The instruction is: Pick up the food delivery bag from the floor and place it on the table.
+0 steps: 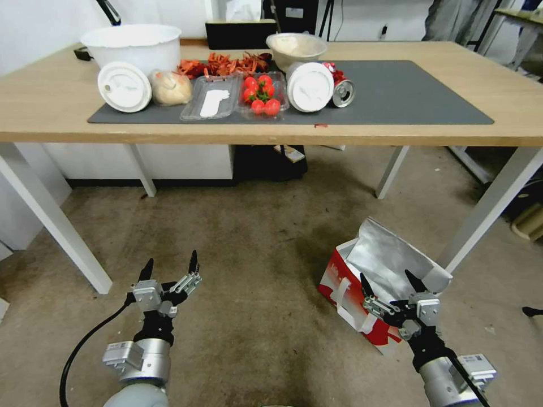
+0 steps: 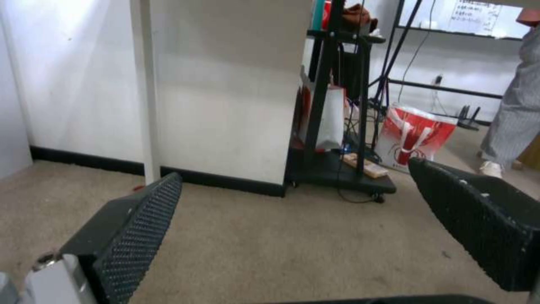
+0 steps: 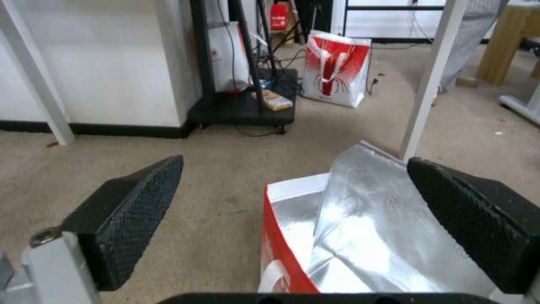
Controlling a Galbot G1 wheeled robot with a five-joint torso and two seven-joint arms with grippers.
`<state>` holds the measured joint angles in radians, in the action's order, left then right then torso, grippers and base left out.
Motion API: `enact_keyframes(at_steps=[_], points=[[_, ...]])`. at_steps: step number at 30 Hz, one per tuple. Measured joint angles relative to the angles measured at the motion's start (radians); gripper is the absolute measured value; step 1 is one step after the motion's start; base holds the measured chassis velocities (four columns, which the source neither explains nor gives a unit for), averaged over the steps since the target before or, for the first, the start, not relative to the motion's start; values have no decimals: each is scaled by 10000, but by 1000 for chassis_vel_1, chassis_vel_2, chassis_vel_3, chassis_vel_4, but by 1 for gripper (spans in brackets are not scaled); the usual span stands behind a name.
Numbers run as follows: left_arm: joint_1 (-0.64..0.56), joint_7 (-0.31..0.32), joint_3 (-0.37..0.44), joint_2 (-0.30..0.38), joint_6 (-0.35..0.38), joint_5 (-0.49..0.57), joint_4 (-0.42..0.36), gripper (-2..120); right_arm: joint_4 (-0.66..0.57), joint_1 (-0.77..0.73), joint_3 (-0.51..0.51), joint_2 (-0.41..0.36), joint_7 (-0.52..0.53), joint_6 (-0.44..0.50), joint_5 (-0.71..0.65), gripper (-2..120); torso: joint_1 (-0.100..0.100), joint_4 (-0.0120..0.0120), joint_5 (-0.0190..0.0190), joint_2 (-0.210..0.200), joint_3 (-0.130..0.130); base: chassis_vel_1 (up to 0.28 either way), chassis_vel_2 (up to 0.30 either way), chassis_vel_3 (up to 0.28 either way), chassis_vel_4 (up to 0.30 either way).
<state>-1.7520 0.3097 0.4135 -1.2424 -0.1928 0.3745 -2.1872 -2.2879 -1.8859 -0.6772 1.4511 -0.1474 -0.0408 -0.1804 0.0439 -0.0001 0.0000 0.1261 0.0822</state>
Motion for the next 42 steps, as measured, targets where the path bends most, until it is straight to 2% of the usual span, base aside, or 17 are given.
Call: enact_keyframes(at_steps=[21,27,42], points=[[-47,6,-1,-67,-119,-5,32,100,32,-19,-17,-62,-29,-15,-26,100,-81,0,0,-864,-785,0,0,0,0],[-85,-13,0,-94,-157,-40,22,100,-41,-41,-31,-45,-47,-14,-57,100,-117,0,0,-1041,-822,0,0,0,0],[-70,-124,3,-87,-261,-145,106,100,-68,-67,-67,-19,-56,-14,-80,100,-125,-1,0,-1024,-822,0,0,0,0]])
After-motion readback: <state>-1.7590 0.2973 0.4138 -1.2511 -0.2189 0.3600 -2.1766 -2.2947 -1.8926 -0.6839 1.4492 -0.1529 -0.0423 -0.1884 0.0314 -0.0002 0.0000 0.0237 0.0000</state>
